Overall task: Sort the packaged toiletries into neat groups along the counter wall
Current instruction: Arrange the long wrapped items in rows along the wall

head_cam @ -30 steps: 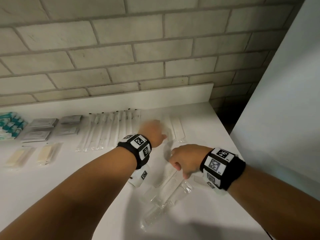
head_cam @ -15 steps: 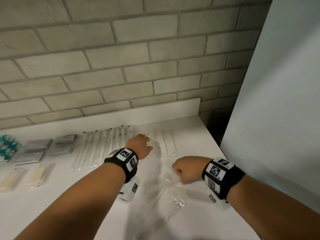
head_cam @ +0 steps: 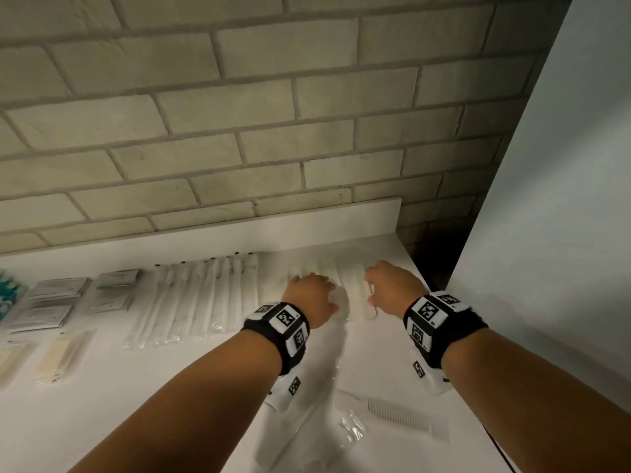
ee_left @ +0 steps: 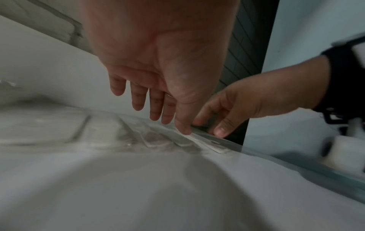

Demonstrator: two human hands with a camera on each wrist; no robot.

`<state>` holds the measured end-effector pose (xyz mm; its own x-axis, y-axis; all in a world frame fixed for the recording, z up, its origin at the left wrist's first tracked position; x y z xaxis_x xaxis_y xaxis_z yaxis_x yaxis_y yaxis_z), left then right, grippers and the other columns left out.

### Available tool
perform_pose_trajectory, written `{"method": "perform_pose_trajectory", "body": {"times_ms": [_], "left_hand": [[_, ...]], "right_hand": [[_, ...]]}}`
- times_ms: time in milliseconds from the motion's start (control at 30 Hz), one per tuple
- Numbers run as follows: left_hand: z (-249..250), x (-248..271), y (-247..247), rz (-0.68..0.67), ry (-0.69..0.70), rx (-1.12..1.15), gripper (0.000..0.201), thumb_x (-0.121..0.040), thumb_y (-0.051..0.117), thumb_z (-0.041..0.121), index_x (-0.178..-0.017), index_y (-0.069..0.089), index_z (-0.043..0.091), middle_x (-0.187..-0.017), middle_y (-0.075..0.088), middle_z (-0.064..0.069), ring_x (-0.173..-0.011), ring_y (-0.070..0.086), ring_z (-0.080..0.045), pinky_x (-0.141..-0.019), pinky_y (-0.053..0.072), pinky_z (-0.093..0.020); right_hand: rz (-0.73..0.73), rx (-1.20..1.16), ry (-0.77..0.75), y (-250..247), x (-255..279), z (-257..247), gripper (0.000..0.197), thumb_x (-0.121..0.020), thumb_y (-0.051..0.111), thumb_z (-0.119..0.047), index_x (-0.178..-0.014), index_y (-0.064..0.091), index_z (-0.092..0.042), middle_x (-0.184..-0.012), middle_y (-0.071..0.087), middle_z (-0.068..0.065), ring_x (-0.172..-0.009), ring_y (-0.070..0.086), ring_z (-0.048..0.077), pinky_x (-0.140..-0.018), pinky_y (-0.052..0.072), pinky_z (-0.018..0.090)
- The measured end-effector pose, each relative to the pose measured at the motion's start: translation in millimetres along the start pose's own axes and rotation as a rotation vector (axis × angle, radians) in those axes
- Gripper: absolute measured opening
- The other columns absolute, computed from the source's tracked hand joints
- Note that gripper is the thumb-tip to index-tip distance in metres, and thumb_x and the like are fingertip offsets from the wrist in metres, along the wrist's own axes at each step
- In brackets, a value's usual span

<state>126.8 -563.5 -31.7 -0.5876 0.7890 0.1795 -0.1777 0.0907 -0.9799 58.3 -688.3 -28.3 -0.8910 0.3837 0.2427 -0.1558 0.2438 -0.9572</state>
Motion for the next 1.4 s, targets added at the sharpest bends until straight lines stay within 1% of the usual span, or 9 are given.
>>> {"method": "perform_pose_trajectory", "body": {"times_ms": [167,500,633,733,833,933,1067,1300,1400], "left_hand": [[4,-14,9,-0.071,-0.071,-0.034,0.051,-0.091,0.054,0.046,-0.136,0.051,0.023,-0.134,0.054,-0.002,-0.130,0.042,-0.022,-0.114,0.020,-0.041],[-2,-19,12,-0.061,-0.069,-0.022,0.051,-0.087,0.057,0.049,-0.133,0.053,0.026,-0.129,0.056,-0.001,-0.126,0.044,-0.020,-0.111,0.023,-0.041],[-4,-17,11,-0.074,-0.069,0.008,0.051,-0.086,0.058,0.050,-0.132,0.053,0.027,-0.130,0.056,-0.001,-0.125,0.045,-0.021,-0.110,0.023,-0.043],[-3,-16,12,-0.098,-0.060,-0.011,0.050,-0.087,0.055,0.050,-0.132,0.054,0.028,-0.131,0.056,-0.001,-0.126,0.045,-0.022,-0.109,0.024,-0.045],[-4,-17,9,-0.112,-0.045,-0.049,0.039,-0.093,0.046,0.041,-0.126,0.058,0.024,-0.128,0.058,-0.003,-0.123,0.047,-0.023,-0.107,0.027,-0.044],[-7,-18,8,-0.201,-0.034,-0.071,0.041,-0.098,0.036,0.028,-0.135,0.051,0.024,-0.139,0.050,-0.003,-0.129,0.044,-0.023,-0.112,0.023,-0.046],[-10,-16,6,-0.277,-0.014,-0.029,0.045,-0.101,0.035,0.026,-0.146,0.036,0.030,-0.154,0.032,0.003,-0.142,0.029,-0.022,-0.118,0.009,-0.049],[-15,-16,12,-0.272,-0.034,0.007,0.050,-0.100,0.039,0.027,-0.150,0.031,0.024,-0.154,0.032,0.000,-0.143,0.027,-0.023,-0.117,0.008,-0.049],[-12,-16,10,-0.270,-0.036,-0.008,0.048,-0.100,0.038,0.028,-0.148,0.033,0.023,-0.151,0.037,-0.002,-0.141,0.031,-0.024,-0.117,0.010,-0.050]], "right_hand": [[-0.243,0.193,-0.128,18,-18,-6,0.068,-0.090,0.062,-0.029,-0.150,0.032,-0.019,-0.157,0.028,0.002,-0.136,0.038,0.026,-0.110,0.034,0.036],[-0.276,0.165,-0.166,16,-27,-10,0.068,-0.094,0.056,-0.022,-0.153,0.021,-0.021,-0.161,0.017,-0.001,-0.140,0.033,0.026,-0.113,0.031,0.038],[-0.162,-0.119,-0.148,9,-17,-4,0.068,-0.091,0.063,-0.019,-0.150,0.030,-0.019,-0.161,0.015,-0.003,-0.143,0.028,0.021,-0.116,0.024,0.032],[0.026,-0.192,-0.155,-4,-4,-7,0.038,-0.086,0.067,-0.024,-0.123,0.061,-0.017,-0.134,0.049,0.001,-0.125,0.050,0.023,-0.101,0.040,0.030],[-0.017,-0.105,-0.346,-3,32,-46,0.005,-0.084,0.065,-0.024,-0.087,0.070,-0.024,-0.091,0.059,-0.011,-0.088,0.059,0.011,-0.079,0.043,0.025],[-0.246,0.032,-0.610,27,72,-96,0.018,-0.085,0.064,-0.029,-0.102,0.071,-0.029,-0.105,0.065,-0.011,-0.097,0.059,0.010,-0.087,0.048,0.031],[-0.236,0.261,-0.818,57,84,-127,0.040,-0.086,0.063,-0.026,-0.126,0.061,-0.027,-0.129,0.054,-0.003,-0.117,0.048,0.022,-0.094,0.044,0.037],[-0.341,0.122,-0.578,50,71,-103,0.006,-0.080,0.063,-0.013,-0.084,0.060,-0.016,-0.099,0.059,0.004,-0.087,0.055,0.020,-0.076,0.049,0.032],[-0.362,-0.147,-0.408,31,56,-70,0.021,-0.079,0.055,-0.005,-0.079,0.062,-0.025,-0.089,0.064,-0.007,-0.081,0.059,0.010,-0.073,0.052,0.024]]}}
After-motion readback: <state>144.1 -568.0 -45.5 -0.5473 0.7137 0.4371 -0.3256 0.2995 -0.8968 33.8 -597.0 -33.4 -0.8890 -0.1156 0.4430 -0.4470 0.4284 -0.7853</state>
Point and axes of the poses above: each hand's wrist, its own x-axis away from the middle knuckle, its own y-axis out of the palm, z = x × y, the point moved 7 cm from there along -x, towards the middle knuckle
